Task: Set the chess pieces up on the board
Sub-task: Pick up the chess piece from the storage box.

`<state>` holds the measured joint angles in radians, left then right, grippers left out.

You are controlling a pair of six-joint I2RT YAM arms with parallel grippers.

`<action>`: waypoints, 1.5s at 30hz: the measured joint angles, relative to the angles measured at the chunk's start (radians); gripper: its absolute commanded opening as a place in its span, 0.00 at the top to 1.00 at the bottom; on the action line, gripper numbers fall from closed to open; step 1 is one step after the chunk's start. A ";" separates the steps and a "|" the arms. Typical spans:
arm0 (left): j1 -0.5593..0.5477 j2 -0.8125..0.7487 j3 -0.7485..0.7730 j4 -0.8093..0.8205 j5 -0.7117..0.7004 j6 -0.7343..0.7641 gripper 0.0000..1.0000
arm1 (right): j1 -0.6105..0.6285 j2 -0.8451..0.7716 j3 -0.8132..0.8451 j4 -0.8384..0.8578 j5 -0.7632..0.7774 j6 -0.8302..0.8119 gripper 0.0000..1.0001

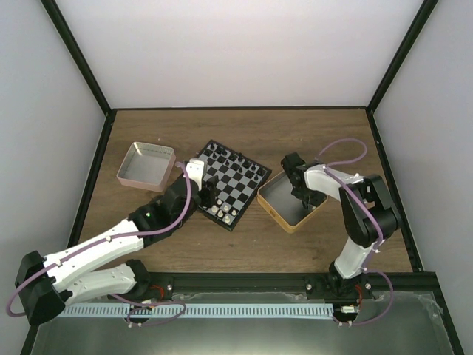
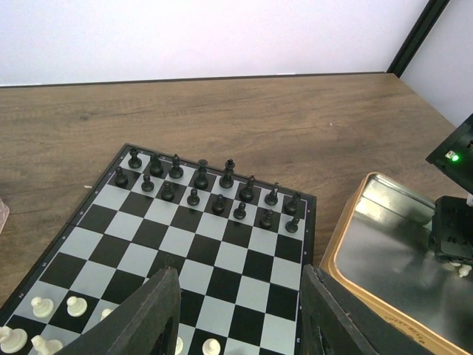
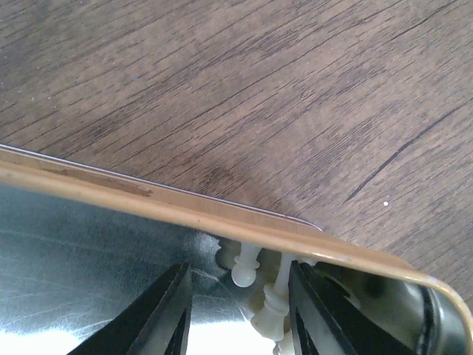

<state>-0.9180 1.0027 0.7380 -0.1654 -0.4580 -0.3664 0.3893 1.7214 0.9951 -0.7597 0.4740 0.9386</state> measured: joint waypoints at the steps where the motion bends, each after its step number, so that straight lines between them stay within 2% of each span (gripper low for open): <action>1: 0.000 0.000 0.000 0.000 0.000 0.000 0.53 | 0.000 -0.002 -0.005 0.009 0.003 -0.005 0.64; 9: 0.004 0.000 0.000 0.000 0.008 0.000 0.53 | -0.001 -0.070 -0.089 0.137 -0.011 -0.072 0.81; 13: 0.004 0.000 0.000 0.000 0.010 0.000 0.53 | -0.002 -0.102 -0.117 0.214 -0.062 -0.102 0.84; 16: 0.006 0.000 0.000 0.000 0.012 0.000 0.53 | -0.002 -0.119 -0.135 0.253 -0.096 -0.120 0.83; 25: 0.009 0.000 -0.001 0.000 0.016 0.000 0.53 | -0.002 -0.122 -0.139 0.269 -0.121 -0.122 0.66; 29: 0.009 0.000 -0.002 0.000 0.016 0.000 0.53 | -0.003 -0.121 -0.139 0.251 -0.117 -0.099 0.66; 36: 0.011 0.000 -0.002 0.000 0.018 0.000 0.53 | -0.010 -0.090 -0.135 0.249 -0.111 -0.069 0.81; 40: 0.011 0.000 -0.002 0.000 0.019 0.000 0.53 | -0.011 -0.090 -0.135 0.251 -0.111 -0.055 0.93; 45: 0.011 0.000 -0.002 0.000 0.022 -0.001 0.53 | -0.013 -0.104 -0.135 0.237 -0.126 -0.042 0.97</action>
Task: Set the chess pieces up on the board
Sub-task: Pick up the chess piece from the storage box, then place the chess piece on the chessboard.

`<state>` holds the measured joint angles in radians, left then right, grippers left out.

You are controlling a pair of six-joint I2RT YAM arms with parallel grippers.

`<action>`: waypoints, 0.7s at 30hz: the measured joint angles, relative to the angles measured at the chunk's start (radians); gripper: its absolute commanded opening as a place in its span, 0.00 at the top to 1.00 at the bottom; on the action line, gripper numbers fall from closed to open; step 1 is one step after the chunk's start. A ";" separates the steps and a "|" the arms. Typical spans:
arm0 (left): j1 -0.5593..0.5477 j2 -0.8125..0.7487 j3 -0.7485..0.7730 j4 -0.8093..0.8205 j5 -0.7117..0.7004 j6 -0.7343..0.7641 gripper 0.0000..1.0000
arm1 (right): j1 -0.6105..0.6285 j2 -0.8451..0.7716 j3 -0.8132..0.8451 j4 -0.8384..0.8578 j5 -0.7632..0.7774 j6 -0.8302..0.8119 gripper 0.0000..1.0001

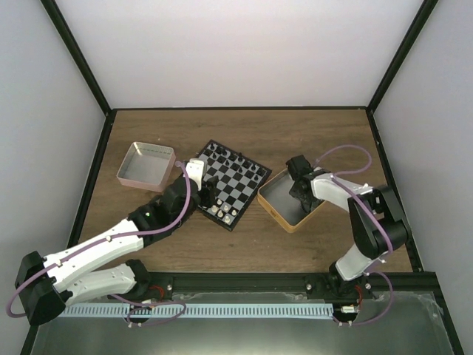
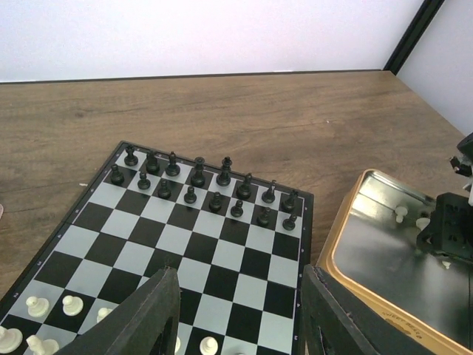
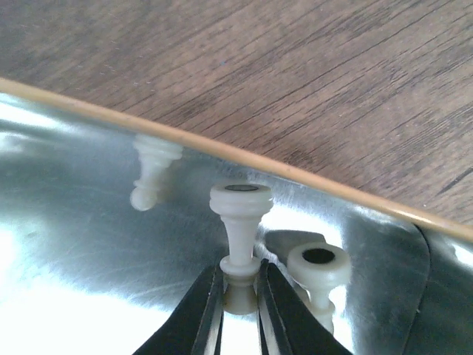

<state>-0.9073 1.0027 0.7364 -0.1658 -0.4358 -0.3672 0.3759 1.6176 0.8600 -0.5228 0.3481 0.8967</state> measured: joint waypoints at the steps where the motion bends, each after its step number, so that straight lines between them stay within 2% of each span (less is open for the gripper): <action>1: 0.000 0.000 0.000 0.000 0.001 0.000 0.53 | 0.000 -0.012 0.000 -0.008 -0.008 0.002 0.97; 5: 0.005 0.003 0.000 0.000 0.016 -0.004 0.51 | 0.000 -0.109 0.000 -0.034 -0.040 -0.001 0.97; 9: 0.014 0.018 0.005 -0.004 0.044 -0.020 0.42 | 0.000 -0.265 -0.002 -0.027 -0.100 -0.046 0.97; 11: 0.026 0.027 0.019 -0.012 0.067 -0.033 0.35 | -0.001 -0.337 -0.010 0.016 -0.164 -0.102 0.97; 17: 0.130 0.035 0.118 -0.069 0.175 -0.112 0.24 | 0.008 -0.461 -0.096 0.266 -0.562 -0.307 0.98; 21: 0.259 0.035 0.140 -0.053 0.396 -0.180 0.12 | 0.043 -0.470 -0.124 0.426 -0.817 -0.392 0.98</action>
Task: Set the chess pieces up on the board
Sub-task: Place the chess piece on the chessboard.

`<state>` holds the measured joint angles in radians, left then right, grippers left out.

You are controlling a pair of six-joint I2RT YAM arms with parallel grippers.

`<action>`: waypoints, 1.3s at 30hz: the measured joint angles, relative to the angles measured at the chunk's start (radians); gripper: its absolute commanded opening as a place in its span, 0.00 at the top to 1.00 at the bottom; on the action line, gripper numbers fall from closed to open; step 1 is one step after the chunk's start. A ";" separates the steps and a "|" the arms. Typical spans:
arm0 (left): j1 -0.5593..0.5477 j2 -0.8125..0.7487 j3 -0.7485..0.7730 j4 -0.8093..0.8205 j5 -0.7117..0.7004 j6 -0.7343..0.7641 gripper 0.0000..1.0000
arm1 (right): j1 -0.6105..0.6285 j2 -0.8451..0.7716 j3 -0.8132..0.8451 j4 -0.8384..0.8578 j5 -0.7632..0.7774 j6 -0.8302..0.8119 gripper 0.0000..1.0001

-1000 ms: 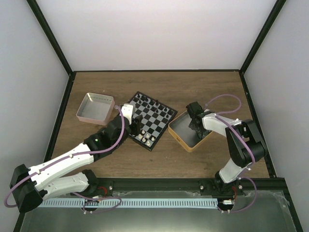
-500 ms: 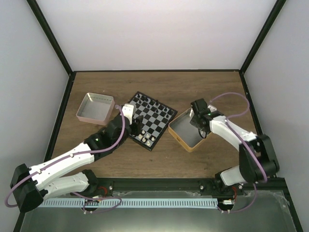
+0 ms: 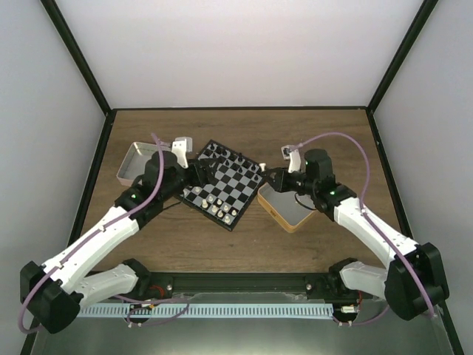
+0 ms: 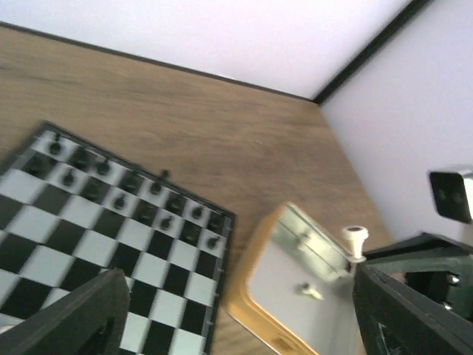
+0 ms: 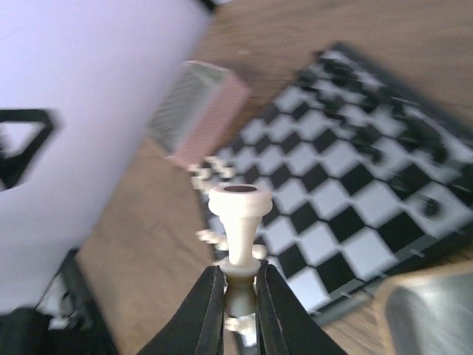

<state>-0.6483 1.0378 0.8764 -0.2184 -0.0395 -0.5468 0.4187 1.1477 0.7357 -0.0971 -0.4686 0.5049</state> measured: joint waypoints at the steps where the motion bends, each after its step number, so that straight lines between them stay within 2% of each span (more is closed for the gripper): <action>1: 0.019 0.000 0.000 0.003 0.048 -0.009 0.09 | 0.009 0.000 0.000 0.032 -0.054 -0.016 0.98; 7: 0.071 0.027 -0.014 0.110 0.408 -0.108 0.00 | 0.053 0.025 0.012 0.160 -0.320 -0.105 0.98; 11: 0.077 0.065 -0.050 0.207 0.580 -0.164 0.03 | 0.080 0.073 0.051 0.156 -0.421 -0.172 0.97; 16: 0.077 0.120 -0.068 0.262 0.704 -0.221 0.25 | 0.100 0.094 0.092 0.124 -0.487 -0.238 0.96; 18: 0.078 0.141 -0.069 0.279 0.739 -0.240 0.40 | 0.105 0.103 0.114 0.103 -0.510 -0.261 0.96; 25: 0.081 0.179 -0.070 0.312 0.791 -0.298 0.82 | 0.111 0.161 0.169 0.018 -0.537 -0.320 0.97; 27: 0.083 0.180 -0.072 0.320 0.797 -0.309 0.91 | 0.112 0.168 0.169 0.003 -0.539 -0.329 0.97; 28: 0.084 0.180 -0.074 0.320 0.798 -0.314 0.95 | 0.113 0.170 0.169 0.002 -0.538 -0.332 0.95; 31: 0.087 0.180 -0.079 0.330 0.803 -0.319 0.96 | 0.115 0.171 0.170 -0.001 -0.530 -0.328 0.82; 34: 0.089 0.179 -0.085 0.340 0.799 -0.322 0.96 | 0.116 0.171 0.169 0.006 -0.518 -0.291 0.57; 35: 0.091 0.177 -0.088 0.341 0.794 -0.323 0.96 | 0.116 0.170 0.166 0.024 -0.512 -0.269 0.52; 39: 0.097 0.167 -0.098 0.359 0.767 -0.347 0.96 | 0.116 0.130 0.083 0.187 -0.488 -0.109 0.42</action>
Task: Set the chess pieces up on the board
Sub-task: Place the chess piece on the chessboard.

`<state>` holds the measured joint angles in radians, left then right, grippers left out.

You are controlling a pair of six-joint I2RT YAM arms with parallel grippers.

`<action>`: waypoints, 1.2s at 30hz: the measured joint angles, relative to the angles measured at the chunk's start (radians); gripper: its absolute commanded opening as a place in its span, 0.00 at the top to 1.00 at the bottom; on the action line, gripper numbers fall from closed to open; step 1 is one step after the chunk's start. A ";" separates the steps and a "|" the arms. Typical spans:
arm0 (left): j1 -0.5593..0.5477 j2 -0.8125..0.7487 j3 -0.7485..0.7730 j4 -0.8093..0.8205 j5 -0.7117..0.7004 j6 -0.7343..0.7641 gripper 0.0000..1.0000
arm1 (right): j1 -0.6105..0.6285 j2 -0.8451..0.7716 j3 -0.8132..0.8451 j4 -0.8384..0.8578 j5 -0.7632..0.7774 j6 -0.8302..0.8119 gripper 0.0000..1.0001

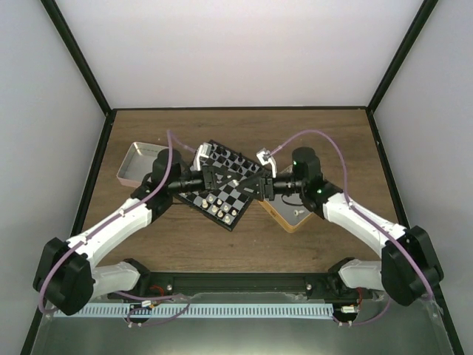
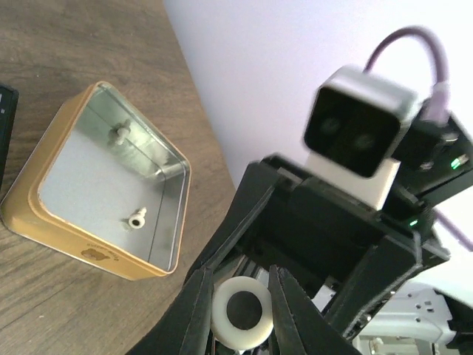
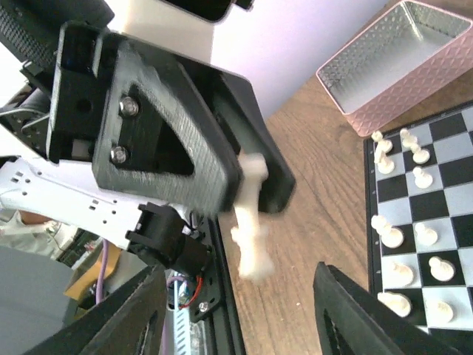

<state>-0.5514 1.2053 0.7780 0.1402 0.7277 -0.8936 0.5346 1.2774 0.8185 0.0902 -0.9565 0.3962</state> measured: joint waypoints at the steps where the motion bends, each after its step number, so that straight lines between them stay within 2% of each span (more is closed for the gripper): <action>1: 0.000 -0.007 -0.006 0.011 -0.009 -0.013 0.96 | 0.000 -0.019 -0.043 0.064 0.002 0.065 0.40; 6: 0.002 -0.048 -0.041 0.108 -0.056 -0.111 0.96 | 0.006 -0.076 -0.213 0.352 0.064 0.370 0.39; 10: 0.002 -0.052 -0.061 0.198 -0.084 -0.209 0.96 | 0.027 -0.067 -0.232 0.492 0.134 0.530 0.39; 14: 0.002 -0.052 -0.081 0.273 -0.103 -0.298 0.96 | 0.061 -0.034 -0.227 0.598 0.190 0.633 0.52; 22: 0.002 -0.051 -0.115 0.372 -0.131 -0.415 0.96 | 0.101 0.006 -0.228 0.735 0.335 0.780 0.73; 33: 0.008 -0.037 -0.126 0.417 -0.161 -0.457 0.95 | 0.129 0.052 -0.218 0.817 0.368 0.853 0.93; 34: 0.008 -0.037 -0.126 0.420 -0.162 -0.459 0.94 | 0.130 0.051 -0.218 0.820 0.373 0.859 0.94; 36: 0.008 -0.037 -0.126 0.426 -0.163 -0.461 0.83 | 0.132 0.048 -0.218 0.818 0.382 0.858 0.95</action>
<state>-0.5438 1.1687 0.6521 0.5659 0.5644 -1.3548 0.6666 1.3251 0.6003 0.9077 -0.5743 1.2537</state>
